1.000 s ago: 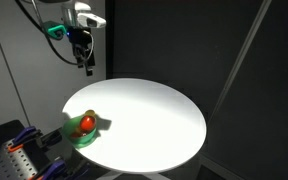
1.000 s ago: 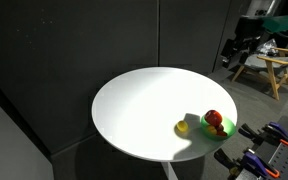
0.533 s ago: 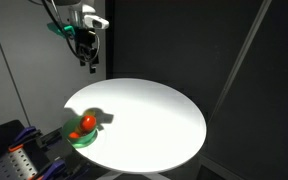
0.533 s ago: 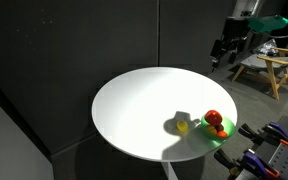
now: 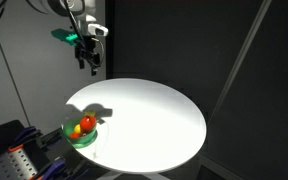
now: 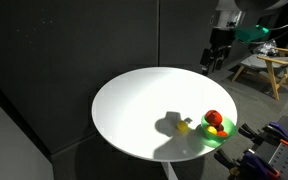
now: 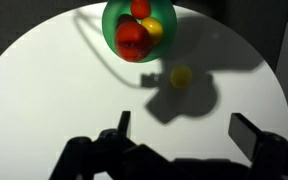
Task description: Pick up the yellow toy lemon from the table and put it in the green bowl
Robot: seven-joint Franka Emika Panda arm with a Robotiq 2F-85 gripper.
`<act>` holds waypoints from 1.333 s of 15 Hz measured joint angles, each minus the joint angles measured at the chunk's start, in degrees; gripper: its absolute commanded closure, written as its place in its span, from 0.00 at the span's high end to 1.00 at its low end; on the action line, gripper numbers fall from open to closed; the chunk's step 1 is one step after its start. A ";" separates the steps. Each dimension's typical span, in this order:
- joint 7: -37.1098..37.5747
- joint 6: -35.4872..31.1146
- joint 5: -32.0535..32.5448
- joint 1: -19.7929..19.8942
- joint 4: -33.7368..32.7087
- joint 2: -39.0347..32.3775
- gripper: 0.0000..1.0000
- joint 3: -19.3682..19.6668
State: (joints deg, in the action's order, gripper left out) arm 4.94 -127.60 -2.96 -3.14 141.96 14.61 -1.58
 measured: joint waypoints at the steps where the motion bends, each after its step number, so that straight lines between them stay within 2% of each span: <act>1: -0.70 -0.89 -0.12 -0.41 0.00 -0.88 1.00 -0.11; 7: -3.61 -5.76 -0.24 -2.18 -0.02 -5.81 1.00 -0.82; 20: -8.00 -15.96 -0.25 -2.46 0.00 -14.27 1.00 -2.09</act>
State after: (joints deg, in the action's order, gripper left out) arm -3.05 -143.56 -3.21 -5.60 141.96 0.34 -3.67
